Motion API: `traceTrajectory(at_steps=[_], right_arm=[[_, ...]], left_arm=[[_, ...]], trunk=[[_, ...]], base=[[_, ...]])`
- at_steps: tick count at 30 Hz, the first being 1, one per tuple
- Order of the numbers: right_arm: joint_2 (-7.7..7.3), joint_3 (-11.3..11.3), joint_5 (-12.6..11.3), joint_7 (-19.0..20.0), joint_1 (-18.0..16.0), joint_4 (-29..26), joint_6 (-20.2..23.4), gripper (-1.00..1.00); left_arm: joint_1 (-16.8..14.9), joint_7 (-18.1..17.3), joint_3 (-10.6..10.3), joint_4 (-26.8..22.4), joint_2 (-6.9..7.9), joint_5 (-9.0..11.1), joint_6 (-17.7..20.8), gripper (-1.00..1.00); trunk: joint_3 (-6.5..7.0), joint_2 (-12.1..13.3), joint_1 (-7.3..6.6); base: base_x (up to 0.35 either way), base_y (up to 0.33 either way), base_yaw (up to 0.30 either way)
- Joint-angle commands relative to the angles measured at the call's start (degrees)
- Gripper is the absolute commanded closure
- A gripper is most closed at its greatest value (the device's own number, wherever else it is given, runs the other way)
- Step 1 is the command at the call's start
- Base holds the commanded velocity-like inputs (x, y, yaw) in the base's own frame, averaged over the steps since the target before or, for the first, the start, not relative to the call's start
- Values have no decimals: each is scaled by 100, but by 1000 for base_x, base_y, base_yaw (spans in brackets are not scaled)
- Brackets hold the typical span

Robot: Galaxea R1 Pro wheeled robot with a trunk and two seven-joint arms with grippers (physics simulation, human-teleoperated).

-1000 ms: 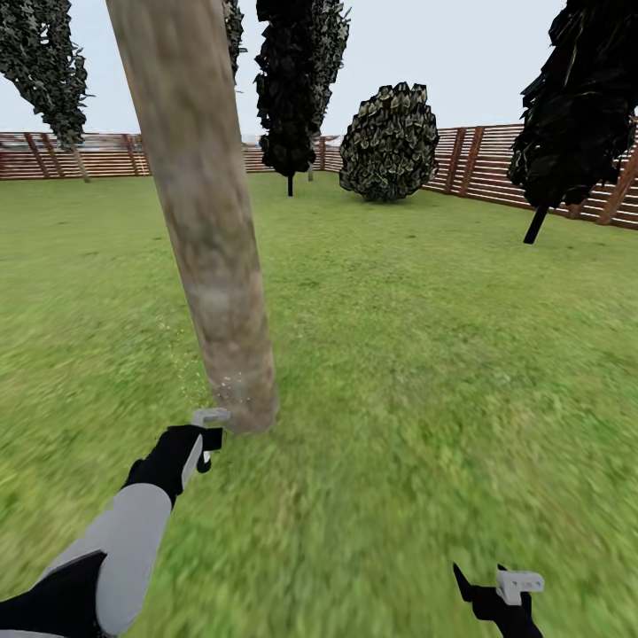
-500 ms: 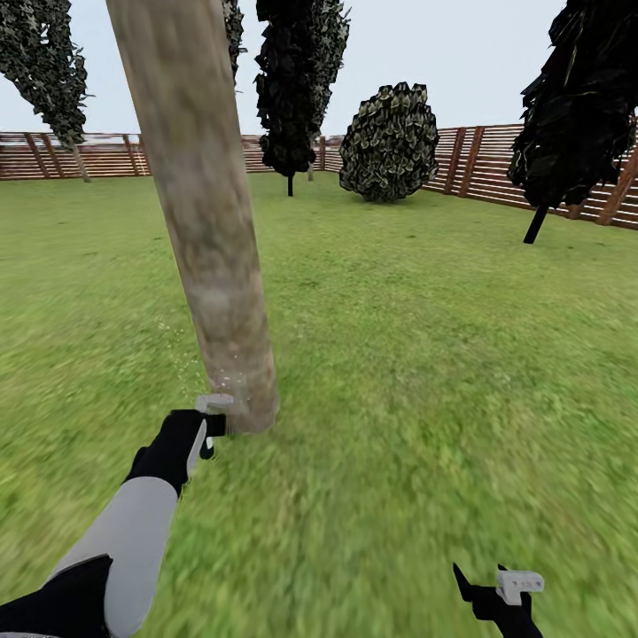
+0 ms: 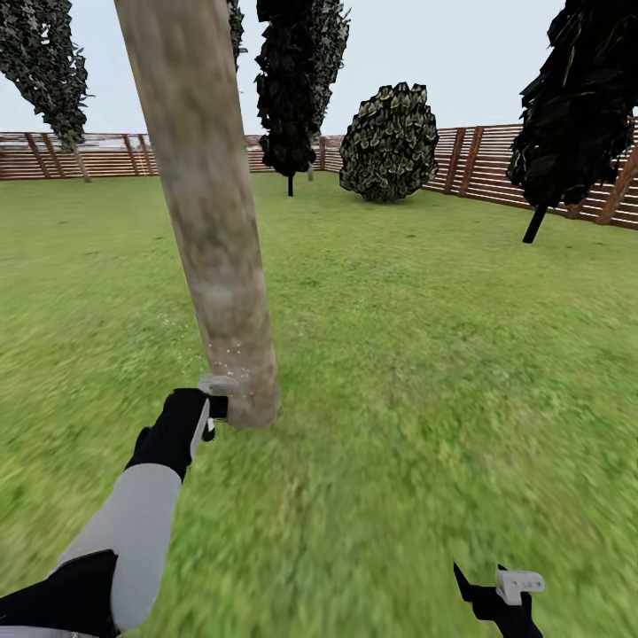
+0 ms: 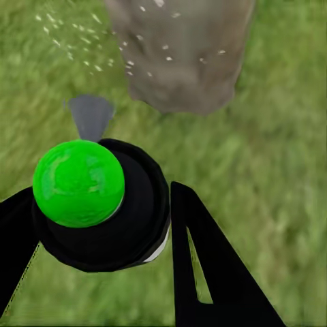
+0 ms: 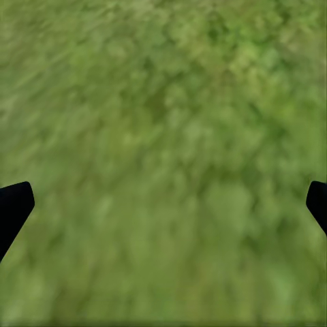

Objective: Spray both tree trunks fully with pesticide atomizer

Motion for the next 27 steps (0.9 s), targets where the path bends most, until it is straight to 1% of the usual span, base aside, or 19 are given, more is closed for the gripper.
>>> traceTrajectory(at_steps=[1,2,4,5,6,7,8,9,12,16,17,20,21,22,24,27], right_arm=[[0,0,0,2,0,0,0,-100],[0,0,0,2,0,0,0,-100],[0,0,0,2,-2,0,0,-100],[1,0,0,2,-1,0,0,-100],[2,0,0,2,-2,0,0,-100],[1,0,0,3,-1,0,0,-100],[0,0,0,0,0,0,0,-100],[0,0,0,0,0,0,0,-100],[1,0,0,4,0,0,0,-100],[0,0,0,4,-2,0,0,-100],[3,0,0,2,0,0,0,-100],[3,0,0,3,-2,0,0,-100],[2,0,0,3,-1,0,0,-100],[0,0,0,0,0,0,0,-100],[0,0,0,2,-1,0,0,-100],[0,0,0,3,0,0,0,-100]], left_arm=[[-35,-1,10,-4,43,9,34,100],[-78,-1,20,-5,178,13,61,100],[-109,-1,25,-1,258,19,72,100],[-113,-1,23,-1,261,21,75,100],[-117,-1,13,-1,247,23,77,100],[-132,-4,-5,-2,200,24,85,100],[-153,-7,-13,-5,133,24,86,100],[-170,-4,-24,-7,13,21,87,100],[-252,-7,-25,-9,-91,24,104,100],[-281,-9,7,-14,-29,21,190,100],[-268,-10,22,-194,21,17,233,100],[-235,-10,6,-454,81,23,450,100],[-236,-10,-8,-492,61,21,542,100],[-264,-10,-23,-560,2,23,721,100],[-288,-10,-30,-586,-76,24,779,100],[-383,-17,-32,-596,-132,33,801,100]], trunk=[[0,0,0],[0,0,0],[0,0,0],[0,0,0],[0,0,0],[0,0,0],[0,0,0],[0,0,0],[0,0,0],[0,0,0],[0,0,0],[0,0,0],[0,0,0],[0,0,0],[0,0,0],[0,0,0]], base=[[0,0,0],[0,0,0],[0,0,0],[0,0,0],[0,0,0],[0,0,0],[0,0,0],[0,0,0],[0,0,0],[0,0,0],[0,0,0],[0,0,0],[-20,0,0],[-244,0,0],[-240,0,0],[-76,0,0]])
